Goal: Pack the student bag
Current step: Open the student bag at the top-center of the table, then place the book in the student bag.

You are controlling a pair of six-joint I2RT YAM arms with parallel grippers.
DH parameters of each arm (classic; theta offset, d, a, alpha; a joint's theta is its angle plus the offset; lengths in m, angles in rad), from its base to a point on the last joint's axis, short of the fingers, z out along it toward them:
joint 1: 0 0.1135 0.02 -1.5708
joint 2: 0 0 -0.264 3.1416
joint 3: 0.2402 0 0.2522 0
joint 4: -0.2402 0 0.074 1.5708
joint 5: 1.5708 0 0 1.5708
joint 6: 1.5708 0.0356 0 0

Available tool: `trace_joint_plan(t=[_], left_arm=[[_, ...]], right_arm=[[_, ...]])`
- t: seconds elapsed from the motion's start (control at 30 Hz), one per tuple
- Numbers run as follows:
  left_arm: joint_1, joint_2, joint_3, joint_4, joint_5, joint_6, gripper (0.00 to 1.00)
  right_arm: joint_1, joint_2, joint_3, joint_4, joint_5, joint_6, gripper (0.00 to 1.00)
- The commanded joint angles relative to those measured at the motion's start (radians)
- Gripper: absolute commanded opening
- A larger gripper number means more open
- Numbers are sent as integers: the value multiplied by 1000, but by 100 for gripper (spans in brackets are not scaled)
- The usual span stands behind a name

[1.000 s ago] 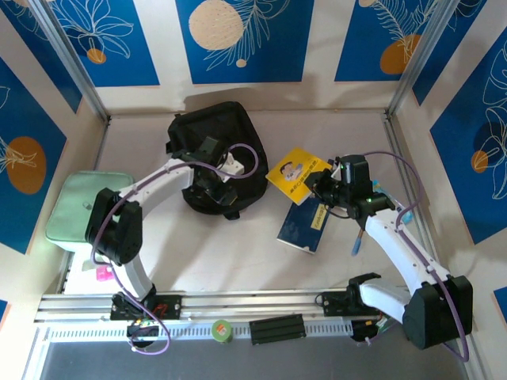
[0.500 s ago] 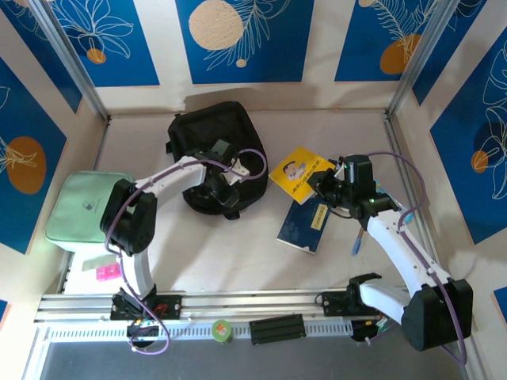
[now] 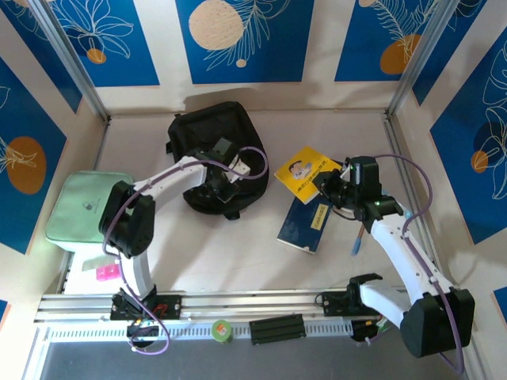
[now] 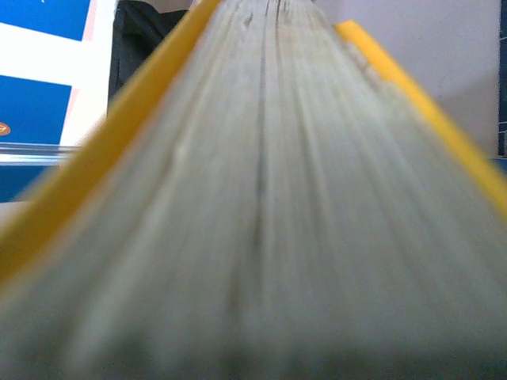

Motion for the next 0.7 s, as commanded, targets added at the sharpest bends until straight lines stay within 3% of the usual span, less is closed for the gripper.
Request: trace_joint_plan(t=[0.0, 0.17, 0.37, 0.67], left_arm=[[-9, -148, -11, 80, -6, -43, 1], [-8, -290, -41, 177, -90, -86, 0], [-7, -367, -58, 288, -122, -138, 0], [-8, -400, -130, 405, -68, -163, 0]], right_arm=[[-31, -64, -17, 19, -5, -11, 8], [-62, -88, -31, 40, -69, -26, 8], [-16, -95, -86, 257, -230, -2, 8], [112, -35, -103, 294, -160, 82, 8]])
